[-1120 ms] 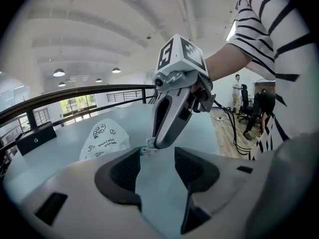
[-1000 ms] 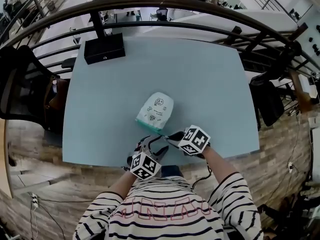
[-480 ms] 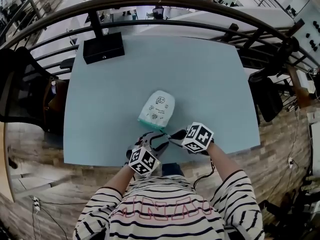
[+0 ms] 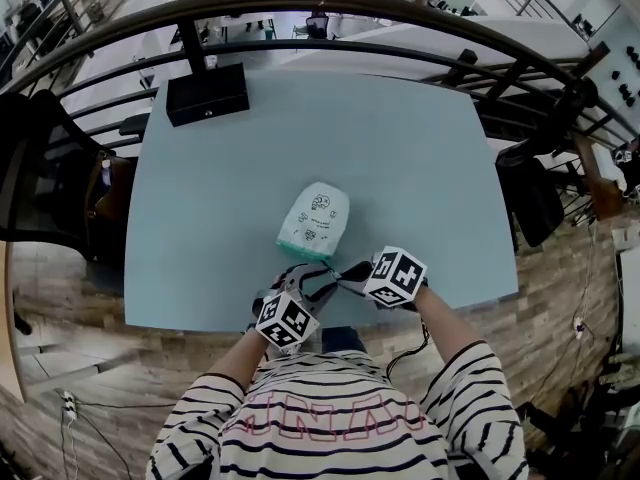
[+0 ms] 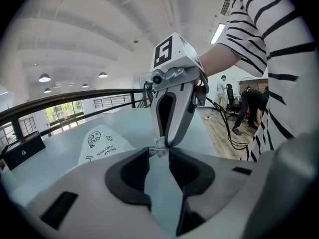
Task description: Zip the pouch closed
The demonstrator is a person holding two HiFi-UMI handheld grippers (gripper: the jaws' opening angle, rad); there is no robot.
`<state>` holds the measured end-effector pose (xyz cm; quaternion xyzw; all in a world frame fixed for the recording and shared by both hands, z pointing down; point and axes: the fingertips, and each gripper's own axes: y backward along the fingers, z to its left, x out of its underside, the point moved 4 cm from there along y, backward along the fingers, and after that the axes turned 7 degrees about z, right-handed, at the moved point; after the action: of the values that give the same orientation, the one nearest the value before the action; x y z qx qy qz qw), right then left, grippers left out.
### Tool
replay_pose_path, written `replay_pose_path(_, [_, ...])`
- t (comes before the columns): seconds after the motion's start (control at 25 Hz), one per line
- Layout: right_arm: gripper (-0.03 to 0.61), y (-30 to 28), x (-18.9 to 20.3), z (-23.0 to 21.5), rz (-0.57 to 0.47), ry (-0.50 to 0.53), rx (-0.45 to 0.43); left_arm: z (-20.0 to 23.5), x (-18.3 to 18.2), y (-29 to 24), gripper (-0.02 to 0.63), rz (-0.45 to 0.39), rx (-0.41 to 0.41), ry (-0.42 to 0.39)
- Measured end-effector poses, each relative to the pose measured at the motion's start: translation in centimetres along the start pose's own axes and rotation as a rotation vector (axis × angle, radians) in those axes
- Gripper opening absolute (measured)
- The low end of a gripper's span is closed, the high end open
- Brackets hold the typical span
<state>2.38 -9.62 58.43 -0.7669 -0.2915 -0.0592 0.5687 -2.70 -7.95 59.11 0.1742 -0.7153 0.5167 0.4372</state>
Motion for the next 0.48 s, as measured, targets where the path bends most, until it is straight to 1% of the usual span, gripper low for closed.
replay_pose_path(0.04, [0.034,0.0,0.0,0.0,0.0,0.001,0.004,0.2,0.0,0.1,0.117,-0.007,0.0,0.014])
replay_pose_path(0.2, [0.032,0.3,0.3,-0.5,-0.016,-0.014,0.027,0.5,-0.1,0.2,0.112,-0.027,0.0,0.042])
replay_pose_path(0.28, [0.032,0.5,0.6,-0.9,-0.025,-0.024,0.041,0.5,-0.1,0.2,0.098,-0.032,-0.012,0.056])
replay_pose_path(0.32, [0.032,0.7,0.7,-1.0,-0.029,-0.028,0.045,0.6,-0.2,0.2,0.047,-0.034,-0.023,0.062])
replay_pose_path(0.36, [0.032,0.8,0.9,-1.1,-0.032,-0.031,0.047,0.7,-0.2,0.2,0.034,-0.034,-0.032,0.067])
replay_pose_path(0.48, [0.032,1.1,1.3,-1.2,-0.042,-0.036,0.053,0.6,-0.3,0.0,0.034,-0.032,-0.04,0.07])
